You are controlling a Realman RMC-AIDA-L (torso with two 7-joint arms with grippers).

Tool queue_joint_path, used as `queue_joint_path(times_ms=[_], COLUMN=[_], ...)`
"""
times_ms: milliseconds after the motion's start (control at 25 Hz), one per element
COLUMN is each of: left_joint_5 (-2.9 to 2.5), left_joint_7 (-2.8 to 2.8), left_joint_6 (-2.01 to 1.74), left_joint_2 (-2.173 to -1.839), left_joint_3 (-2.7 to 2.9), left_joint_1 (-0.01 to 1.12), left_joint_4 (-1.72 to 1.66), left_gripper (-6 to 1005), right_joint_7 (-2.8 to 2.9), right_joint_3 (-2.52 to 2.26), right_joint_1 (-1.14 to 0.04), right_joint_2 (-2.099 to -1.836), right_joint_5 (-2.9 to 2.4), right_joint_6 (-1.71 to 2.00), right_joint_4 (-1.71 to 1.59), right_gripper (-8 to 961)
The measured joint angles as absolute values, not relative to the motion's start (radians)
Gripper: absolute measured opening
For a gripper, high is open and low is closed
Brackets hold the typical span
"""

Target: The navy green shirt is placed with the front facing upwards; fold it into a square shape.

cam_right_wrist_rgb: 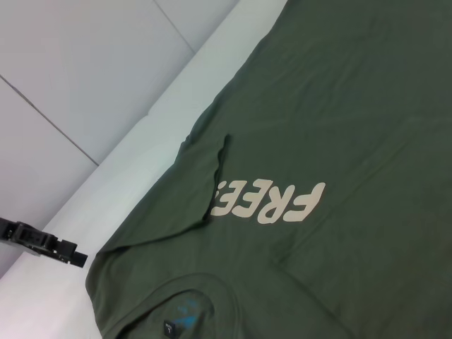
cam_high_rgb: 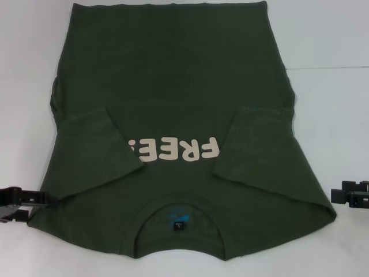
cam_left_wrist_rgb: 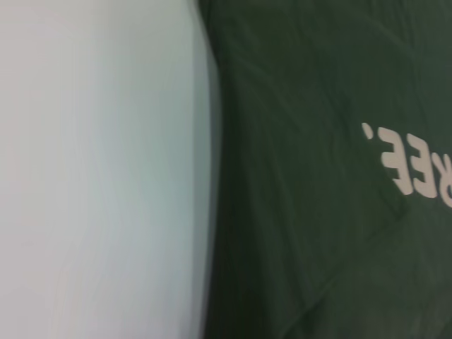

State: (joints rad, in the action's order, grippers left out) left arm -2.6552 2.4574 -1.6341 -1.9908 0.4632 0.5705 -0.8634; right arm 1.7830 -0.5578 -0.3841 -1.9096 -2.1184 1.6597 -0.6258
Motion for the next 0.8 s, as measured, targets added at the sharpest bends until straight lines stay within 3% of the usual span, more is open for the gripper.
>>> queue_joint_path(times_ms=[800], left_joint_5=[-2.671], left_joint_7=[2.459], left_joint_6=[-1.6], left_joint_2=[-1.991], left_joint_3=[0.463], left_joint_1=[0.577], left_joint_4=[-0.835], left_gripper=[949], right_joint_7=[1.789], right_joint_3=[-0.565], right_joint_1=[-0.404], right_joint_2=[-1.91], right_joint_5=[-2.118], right_joint_6=[1.647], right_joint_4=[-0.626], right_gripper=[868])
